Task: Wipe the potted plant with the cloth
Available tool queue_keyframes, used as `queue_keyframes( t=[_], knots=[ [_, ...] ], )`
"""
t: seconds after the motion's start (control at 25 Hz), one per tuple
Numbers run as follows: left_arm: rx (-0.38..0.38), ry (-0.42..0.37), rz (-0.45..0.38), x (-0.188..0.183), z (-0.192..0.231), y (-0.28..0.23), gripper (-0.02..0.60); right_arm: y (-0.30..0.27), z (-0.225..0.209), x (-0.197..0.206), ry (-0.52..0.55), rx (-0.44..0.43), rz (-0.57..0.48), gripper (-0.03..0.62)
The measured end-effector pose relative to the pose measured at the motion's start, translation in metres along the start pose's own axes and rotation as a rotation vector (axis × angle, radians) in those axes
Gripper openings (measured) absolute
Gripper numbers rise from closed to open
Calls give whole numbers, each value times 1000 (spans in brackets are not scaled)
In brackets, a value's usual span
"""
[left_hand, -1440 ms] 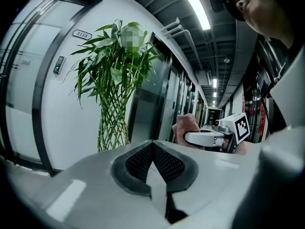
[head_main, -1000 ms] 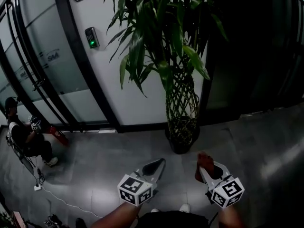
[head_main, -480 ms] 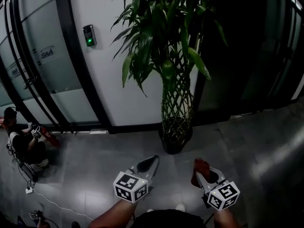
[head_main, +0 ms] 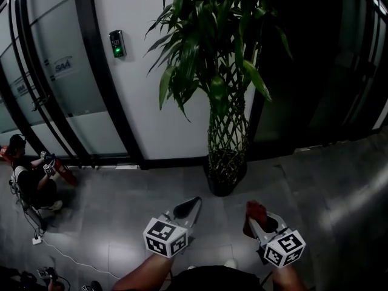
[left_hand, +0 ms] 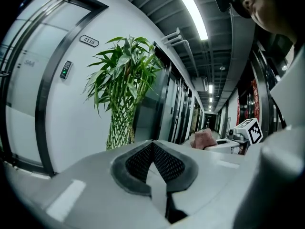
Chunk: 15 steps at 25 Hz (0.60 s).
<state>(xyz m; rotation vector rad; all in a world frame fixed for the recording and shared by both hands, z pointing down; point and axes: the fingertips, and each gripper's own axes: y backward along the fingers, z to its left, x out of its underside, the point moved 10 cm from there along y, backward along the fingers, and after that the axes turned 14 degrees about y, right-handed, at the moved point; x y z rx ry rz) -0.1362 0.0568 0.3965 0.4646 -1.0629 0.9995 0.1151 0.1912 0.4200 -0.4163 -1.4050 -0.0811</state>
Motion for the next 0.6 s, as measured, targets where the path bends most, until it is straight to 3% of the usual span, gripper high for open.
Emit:
queue_keyframes(
  t=[0.6],
  knots=[
    [-16,-23,13,9,-10,3,18,-1,0,8,6,-25,-8,63]
  ],
)
